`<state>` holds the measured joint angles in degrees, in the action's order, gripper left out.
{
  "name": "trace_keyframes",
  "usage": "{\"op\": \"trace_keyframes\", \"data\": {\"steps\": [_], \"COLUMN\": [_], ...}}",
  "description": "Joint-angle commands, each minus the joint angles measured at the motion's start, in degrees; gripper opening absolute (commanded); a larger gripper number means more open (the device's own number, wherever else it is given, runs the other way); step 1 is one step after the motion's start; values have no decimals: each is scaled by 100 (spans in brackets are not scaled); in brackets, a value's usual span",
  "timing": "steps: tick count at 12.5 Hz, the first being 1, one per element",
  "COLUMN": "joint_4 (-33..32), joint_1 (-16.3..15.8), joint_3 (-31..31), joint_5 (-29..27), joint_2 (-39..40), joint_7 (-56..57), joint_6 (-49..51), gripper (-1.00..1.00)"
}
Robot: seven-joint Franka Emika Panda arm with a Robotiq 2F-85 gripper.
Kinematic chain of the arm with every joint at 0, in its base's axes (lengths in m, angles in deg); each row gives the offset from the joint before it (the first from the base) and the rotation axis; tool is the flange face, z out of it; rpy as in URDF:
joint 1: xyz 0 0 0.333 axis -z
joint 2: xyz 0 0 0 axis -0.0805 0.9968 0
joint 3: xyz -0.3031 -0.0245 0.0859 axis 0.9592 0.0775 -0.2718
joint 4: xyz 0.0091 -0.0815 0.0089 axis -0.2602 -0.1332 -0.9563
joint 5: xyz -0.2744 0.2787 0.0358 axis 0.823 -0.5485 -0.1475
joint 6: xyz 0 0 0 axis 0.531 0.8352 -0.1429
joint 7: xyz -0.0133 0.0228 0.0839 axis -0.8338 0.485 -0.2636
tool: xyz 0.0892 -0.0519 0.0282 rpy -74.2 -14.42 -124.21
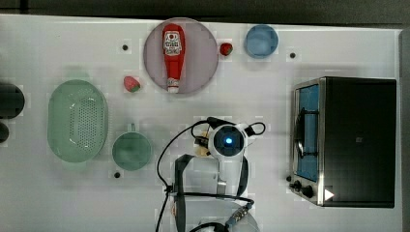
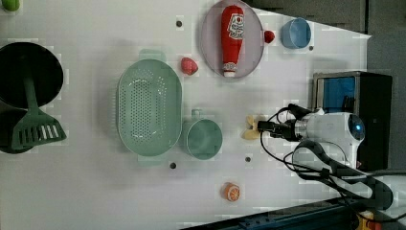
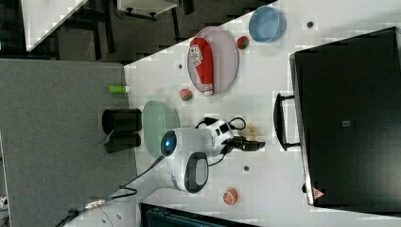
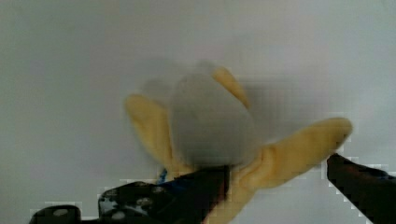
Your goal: Pick Banana and place it in mug.
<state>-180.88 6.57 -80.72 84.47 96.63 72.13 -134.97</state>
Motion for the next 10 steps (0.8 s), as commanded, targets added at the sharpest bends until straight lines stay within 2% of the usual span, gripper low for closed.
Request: {"op": "trace_keyframes", "data": {"steps": [1, 3, 6, 10], "joint_4": [72, 44, 81, 75], "joint_1": [-63, -61, -54, -44], "joint_3": [-76, -88, -80, -44], "joint_5": [-60, -60, -60, -60], "joint_2": [-150, -148, -264, -1035], "joint_7": [121, 120, 120, 121], "joint_6": [-213, -219, -212, 276], "gripper": [69, 18, -45, -45]}}
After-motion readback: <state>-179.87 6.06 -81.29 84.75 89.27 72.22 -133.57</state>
